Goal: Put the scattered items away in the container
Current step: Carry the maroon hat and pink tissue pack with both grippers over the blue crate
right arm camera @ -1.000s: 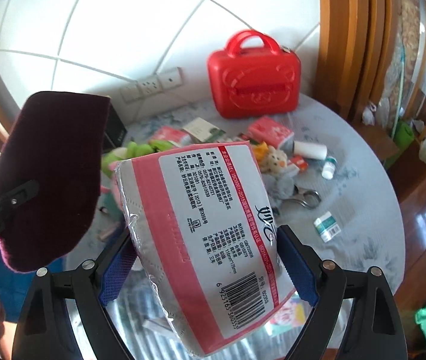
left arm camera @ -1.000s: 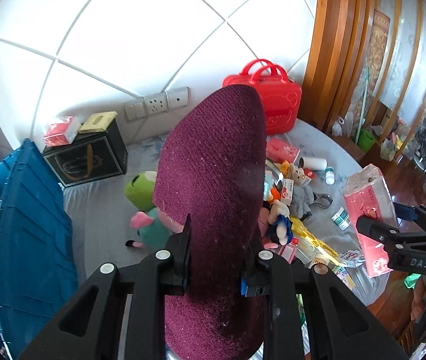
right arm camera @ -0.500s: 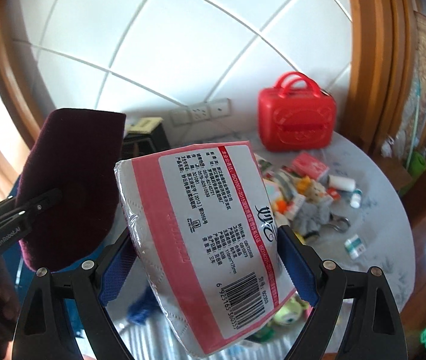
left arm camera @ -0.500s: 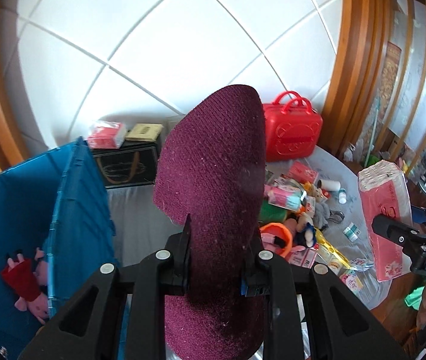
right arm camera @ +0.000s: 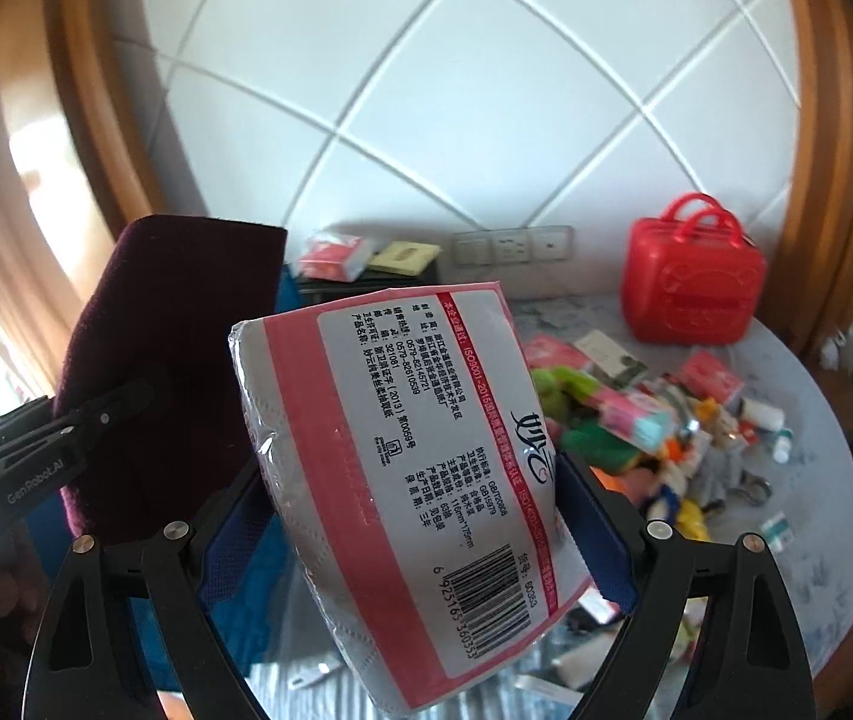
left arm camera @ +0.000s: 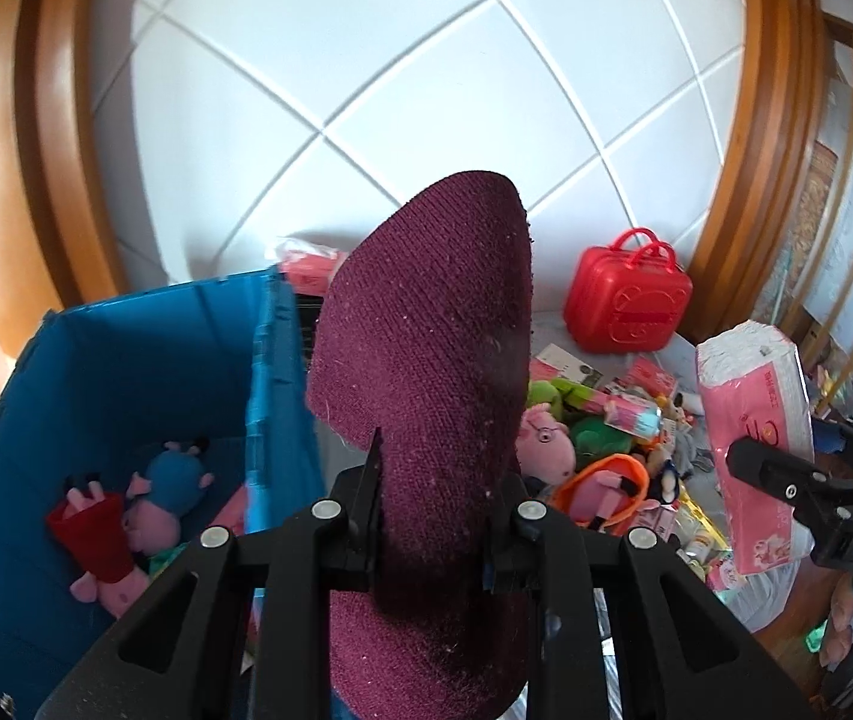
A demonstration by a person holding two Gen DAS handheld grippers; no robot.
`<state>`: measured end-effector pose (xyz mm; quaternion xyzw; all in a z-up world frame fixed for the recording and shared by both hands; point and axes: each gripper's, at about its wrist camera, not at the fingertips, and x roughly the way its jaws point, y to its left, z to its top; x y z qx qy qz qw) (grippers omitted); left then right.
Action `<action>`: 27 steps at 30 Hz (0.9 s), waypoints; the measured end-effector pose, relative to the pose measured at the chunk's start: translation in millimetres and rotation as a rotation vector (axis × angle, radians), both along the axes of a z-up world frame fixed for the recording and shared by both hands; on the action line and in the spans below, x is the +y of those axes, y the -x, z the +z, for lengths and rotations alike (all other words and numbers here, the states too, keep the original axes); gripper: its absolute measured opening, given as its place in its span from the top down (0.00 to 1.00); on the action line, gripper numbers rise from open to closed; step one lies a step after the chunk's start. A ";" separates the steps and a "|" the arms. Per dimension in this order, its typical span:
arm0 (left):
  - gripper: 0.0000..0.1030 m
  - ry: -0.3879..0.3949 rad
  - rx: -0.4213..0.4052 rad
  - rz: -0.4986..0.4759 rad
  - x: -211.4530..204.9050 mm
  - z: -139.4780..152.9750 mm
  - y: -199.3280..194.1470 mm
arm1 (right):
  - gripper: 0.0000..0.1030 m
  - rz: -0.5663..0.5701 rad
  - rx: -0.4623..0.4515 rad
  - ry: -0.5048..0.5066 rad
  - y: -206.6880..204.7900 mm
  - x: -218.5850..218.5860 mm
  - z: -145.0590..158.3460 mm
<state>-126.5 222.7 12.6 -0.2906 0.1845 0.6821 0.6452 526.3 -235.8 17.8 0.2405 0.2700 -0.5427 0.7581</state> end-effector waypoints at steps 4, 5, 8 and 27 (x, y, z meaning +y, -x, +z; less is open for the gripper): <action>0.78 -0.008 -0.015 0.051 -14.3 0.0 33.0 | 0.12 0.052 0.010 0.003 -36.2 2.3 0.0; 0.79 -0.010 -0.023 0.065 -17.7 -0.9 42.1 | 0.12 0.065 0.012 0.003 -45.0 3.1 -0.4; 0.78 -0.012 -0.043 0.100 -27.7 -3.2 65.5 | 0.12 0.113 0.023 0.000 -76.3 5.2 -0.7; 0.79 0.010 -0.077 0.351 -103.6 -25.3 197.1 | 0.12 0.447 0.058 -0.023 -245.6 34.5 -19.2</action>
